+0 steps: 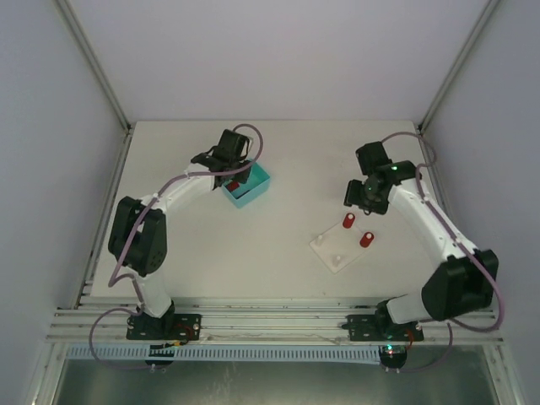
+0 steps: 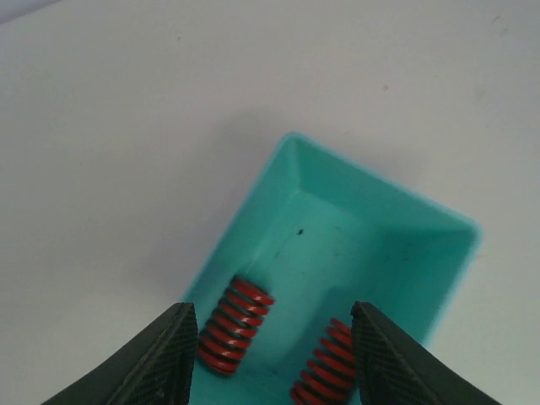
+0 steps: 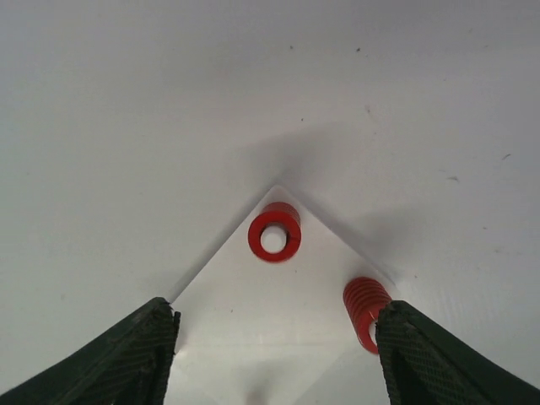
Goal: Install the large spring
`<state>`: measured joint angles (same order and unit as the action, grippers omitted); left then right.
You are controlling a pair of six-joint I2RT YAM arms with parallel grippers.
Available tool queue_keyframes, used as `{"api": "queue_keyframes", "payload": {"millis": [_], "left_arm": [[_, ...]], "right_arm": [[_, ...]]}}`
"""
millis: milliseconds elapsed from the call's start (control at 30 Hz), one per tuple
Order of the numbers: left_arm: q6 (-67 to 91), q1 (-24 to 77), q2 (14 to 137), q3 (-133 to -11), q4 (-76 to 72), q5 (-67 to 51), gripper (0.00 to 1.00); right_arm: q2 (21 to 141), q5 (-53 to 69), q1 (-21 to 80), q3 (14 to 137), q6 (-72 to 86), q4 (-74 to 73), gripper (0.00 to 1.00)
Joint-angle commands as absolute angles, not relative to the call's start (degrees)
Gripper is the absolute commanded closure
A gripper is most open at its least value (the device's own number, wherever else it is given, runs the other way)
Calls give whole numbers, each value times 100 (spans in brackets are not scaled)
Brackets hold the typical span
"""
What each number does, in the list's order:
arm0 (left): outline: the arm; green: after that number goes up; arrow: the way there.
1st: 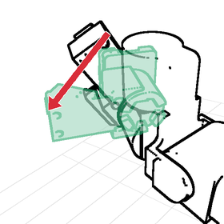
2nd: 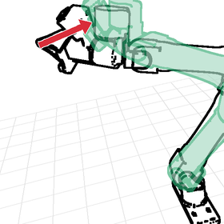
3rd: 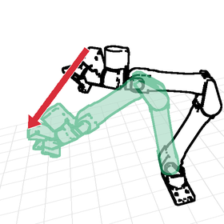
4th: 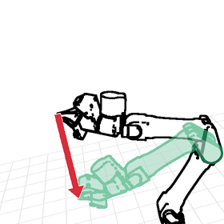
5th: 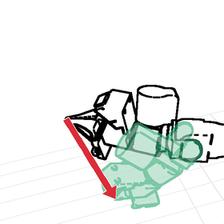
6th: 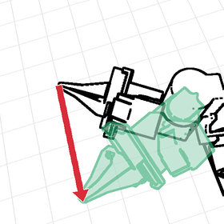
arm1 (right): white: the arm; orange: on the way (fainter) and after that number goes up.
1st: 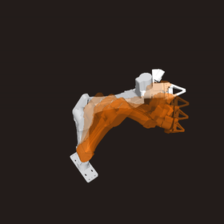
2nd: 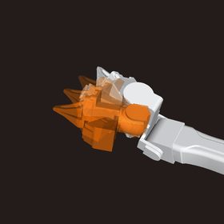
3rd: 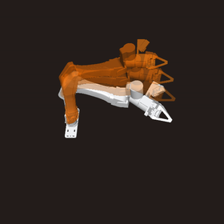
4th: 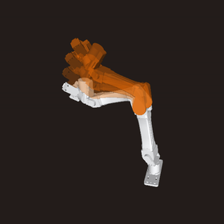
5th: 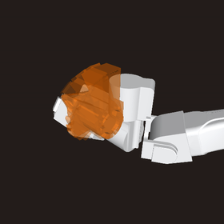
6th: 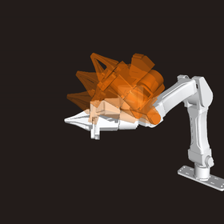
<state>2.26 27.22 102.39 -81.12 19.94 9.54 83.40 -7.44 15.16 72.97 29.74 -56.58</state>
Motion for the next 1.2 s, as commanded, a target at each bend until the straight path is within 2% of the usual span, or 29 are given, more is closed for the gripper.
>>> {"api": "queue_keyframes", "payload": {"millis": [0, 267, 600, 1167], "left_arm": [[38, 2469, 10684, -8611, 2828, 889, 50], [-241, 2371, 11574, -9260, 3447, 948, 63], [-331, 2370, 12220, -10022, 3944, 990, 66], [-524, 2373, 12720, -10005, 4038, 964, 64]], "right_arm": [[7758, -781, 1503, 7580, 2969, -6341, 29], [7348, -838, 1503, 7941, 3021, -6780, 11], [7304, -932, 1504, 8182, 2970, -6825, 11], [7227, -1065, 1503, 8149, 3094, -6911, 11]]}}
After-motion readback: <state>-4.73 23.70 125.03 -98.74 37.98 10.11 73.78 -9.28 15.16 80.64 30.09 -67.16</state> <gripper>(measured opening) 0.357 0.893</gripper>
